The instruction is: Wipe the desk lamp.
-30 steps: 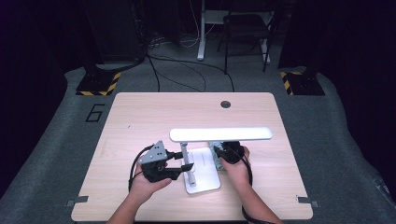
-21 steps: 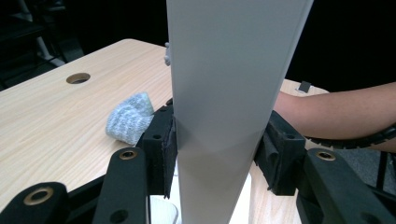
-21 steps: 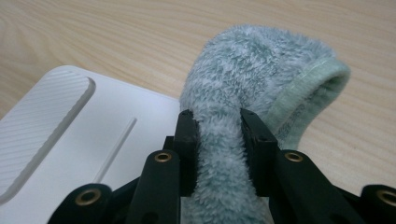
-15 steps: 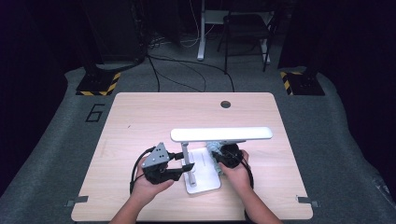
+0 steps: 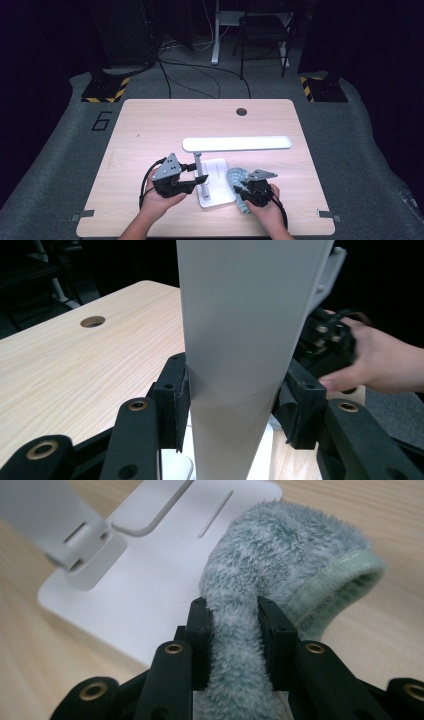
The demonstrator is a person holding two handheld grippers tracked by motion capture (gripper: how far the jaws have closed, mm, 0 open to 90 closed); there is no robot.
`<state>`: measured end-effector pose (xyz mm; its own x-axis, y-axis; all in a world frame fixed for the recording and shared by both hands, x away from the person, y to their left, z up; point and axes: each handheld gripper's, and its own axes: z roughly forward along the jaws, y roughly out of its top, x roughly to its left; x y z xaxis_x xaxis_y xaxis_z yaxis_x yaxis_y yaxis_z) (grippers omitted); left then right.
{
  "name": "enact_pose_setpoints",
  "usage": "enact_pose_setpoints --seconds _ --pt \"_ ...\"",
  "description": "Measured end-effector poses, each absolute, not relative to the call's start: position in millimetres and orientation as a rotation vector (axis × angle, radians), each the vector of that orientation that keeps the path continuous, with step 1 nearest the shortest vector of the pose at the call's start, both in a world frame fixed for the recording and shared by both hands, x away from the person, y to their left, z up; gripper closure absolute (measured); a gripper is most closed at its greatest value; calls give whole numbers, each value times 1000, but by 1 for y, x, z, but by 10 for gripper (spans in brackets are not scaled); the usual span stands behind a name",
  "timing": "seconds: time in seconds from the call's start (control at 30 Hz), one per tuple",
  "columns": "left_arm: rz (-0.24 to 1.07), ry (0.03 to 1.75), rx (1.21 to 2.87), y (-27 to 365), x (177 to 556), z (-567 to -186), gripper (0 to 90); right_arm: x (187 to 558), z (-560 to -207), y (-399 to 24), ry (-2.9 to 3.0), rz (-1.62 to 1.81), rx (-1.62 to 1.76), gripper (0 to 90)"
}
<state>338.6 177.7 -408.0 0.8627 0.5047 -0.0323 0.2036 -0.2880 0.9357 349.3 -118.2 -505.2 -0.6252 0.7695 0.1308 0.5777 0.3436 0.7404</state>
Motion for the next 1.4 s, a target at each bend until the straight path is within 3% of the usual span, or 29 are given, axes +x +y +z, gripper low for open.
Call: enact_pose_setpoints --seconds 0.3,1.4 --pt "303 512 1875 179 340 -408 532 345 -508 -123 2365 1163 1214 708" --pt "290 482 1870 182 342 -410 530 462 -506 -76 2302 1018 1224 693"
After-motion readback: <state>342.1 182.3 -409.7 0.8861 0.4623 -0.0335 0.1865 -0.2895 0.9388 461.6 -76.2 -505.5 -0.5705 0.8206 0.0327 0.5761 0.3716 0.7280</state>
